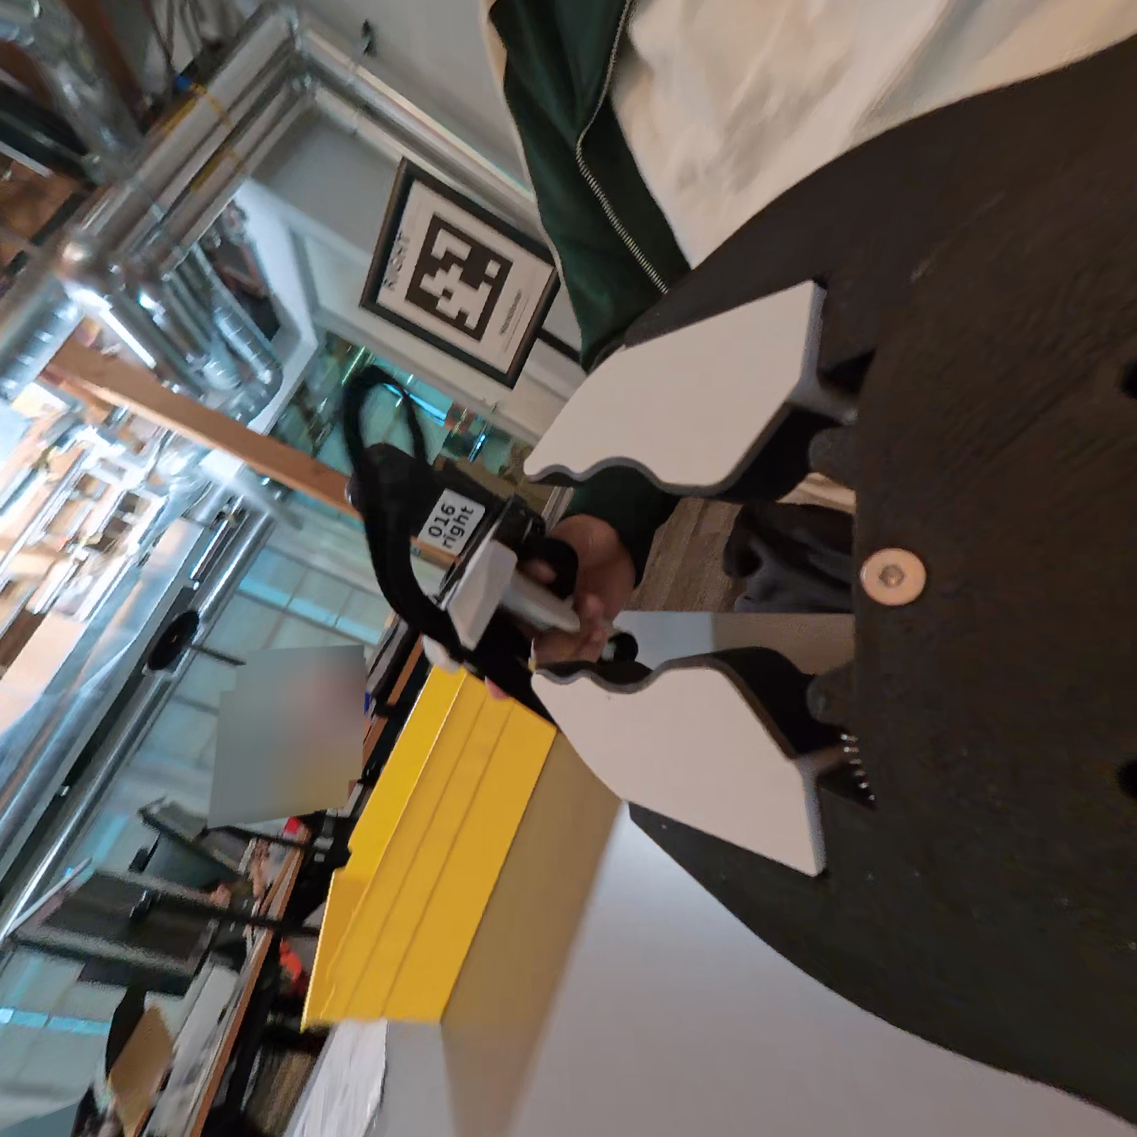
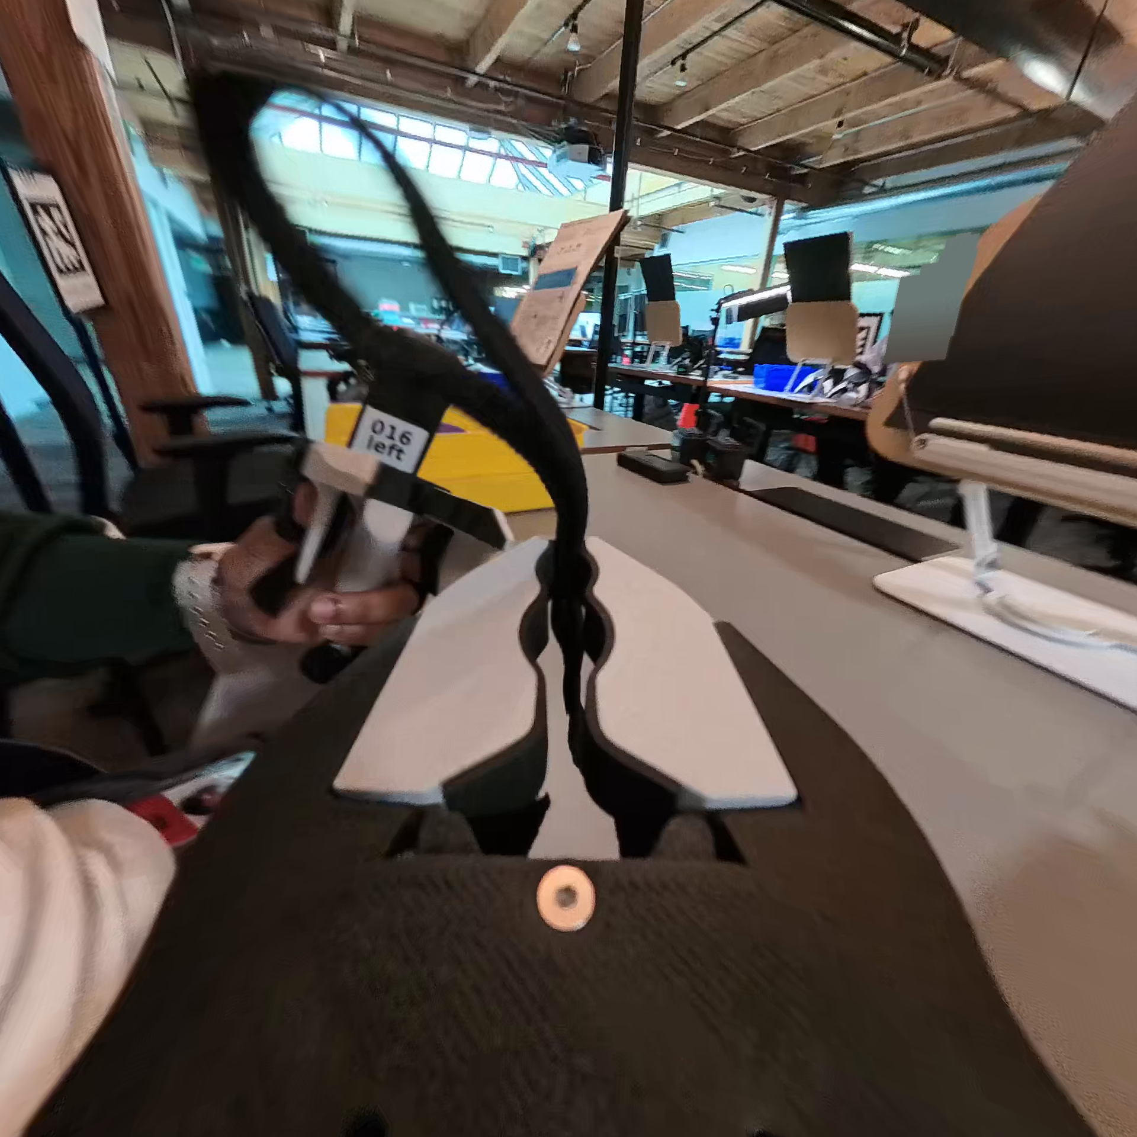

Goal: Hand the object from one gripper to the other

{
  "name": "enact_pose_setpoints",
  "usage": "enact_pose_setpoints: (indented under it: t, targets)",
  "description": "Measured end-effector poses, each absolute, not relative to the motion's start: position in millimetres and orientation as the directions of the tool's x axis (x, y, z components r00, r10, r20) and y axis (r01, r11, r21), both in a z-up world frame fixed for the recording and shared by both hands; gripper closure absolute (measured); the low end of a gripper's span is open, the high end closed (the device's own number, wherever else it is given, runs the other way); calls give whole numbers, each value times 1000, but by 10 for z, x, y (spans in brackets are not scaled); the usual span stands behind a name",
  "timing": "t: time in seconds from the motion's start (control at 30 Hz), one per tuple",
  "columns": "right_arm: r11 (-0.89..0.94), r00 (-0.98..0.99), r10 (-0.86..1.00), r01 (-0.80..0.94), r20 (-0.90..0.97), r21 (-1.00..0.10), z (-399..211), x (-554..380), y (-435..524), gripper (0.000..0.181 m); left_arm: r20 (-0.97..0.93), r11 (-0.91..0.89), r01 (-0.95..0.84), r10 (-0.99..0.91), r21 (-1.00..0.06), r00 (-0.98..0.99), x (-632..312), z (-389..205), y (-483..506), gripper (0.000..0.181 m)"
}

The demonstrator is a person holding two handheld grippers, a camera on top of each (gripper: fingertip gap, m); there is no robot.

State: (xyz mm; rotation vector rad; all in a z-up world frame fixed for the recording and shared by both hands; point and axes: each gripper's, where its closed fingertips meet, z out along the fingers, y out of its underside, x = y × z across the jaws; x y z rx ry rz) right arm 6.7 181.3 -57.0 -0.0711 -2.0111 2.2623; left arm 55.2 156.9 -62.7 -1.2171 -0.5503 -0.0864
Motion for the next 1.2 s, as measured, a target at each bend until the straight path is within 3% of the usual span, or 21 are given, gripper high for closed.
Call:
enact_pose_setpoints:
  t: [0.13, 0.43, 0.47, 0.53, 0.6, 0.63, 0.7, 0.73, 0.83, 1.07, 1.13, 1.2]
  targets:
    - [-127, -998, 2, 68, -68, -990, -575, 166, 1788, 175, 458, 336, 355, 309, -873, 834, 429, -752, 1504, 136]
    - [-51, -953, -225, 218, -202, -975, -638, 482, 1722, 175, 293, -33, 328, 369, -944, 882, 549, -1237, 1912, 141]
    - [-45, -953, -227, 215, -200, -976, -647, 490, 1722, 175, 277, -67, 321, 361, -945, 891, 578, -1274, 1957, 146]
    - [-40, -956, -222, 203, -189, -978, -661, 492, 1723, 175, 253, -109, 302, 329, -947, 910, 647, -1289, 2029, 175]
    - [-50, -969, -191, 169, -157, -984, -675, 458, 1718, 173, 249, -117, 300, 328, -947, 911, 656, -1296, 2064, 179]
    - [-66, -979, -159, 142, -130, -988, -671, 420, 1708, 163, 257, -114, 310, 337, -944, 906, 642, -1304, 2067, 179]
    - [-152, -996, -31, 83, -80, -985, -589, 264, 1696, 105, 266, -77, 311, 349, -947, 898, 608, -1259, 2074, 179]
    - [-199, -998, 24, 51, -57, -979, -536, 201, 1714, 88, 266, -46, 300, 349, -953, 898, 598, -1200, 2075, 179]
    - [-224, -996, 84, 21, -41, -974, -508, 113, 1751, 75, 279, 69, 272, 355, -960, 892, 568, -995, 2005, 180]
    - [-192, -992, 55, 105, -118, -976, -611, 91, 1685, 69, 283, 164, 233, 435, -958, 855, 440, -852, 1627, 179]
    - [-143, -994, 38, 93, -100, -985, -684, 133, 1644, 80, 294, 209, 221, 444, -953, 847, 419, -787, 1532, 179]
    - [-78, -995, -33, 98, -95, -992, -776, 246, 1581, 104, 308, 239, 220, 447, -946, 840, 411, -758, 1463, 180]
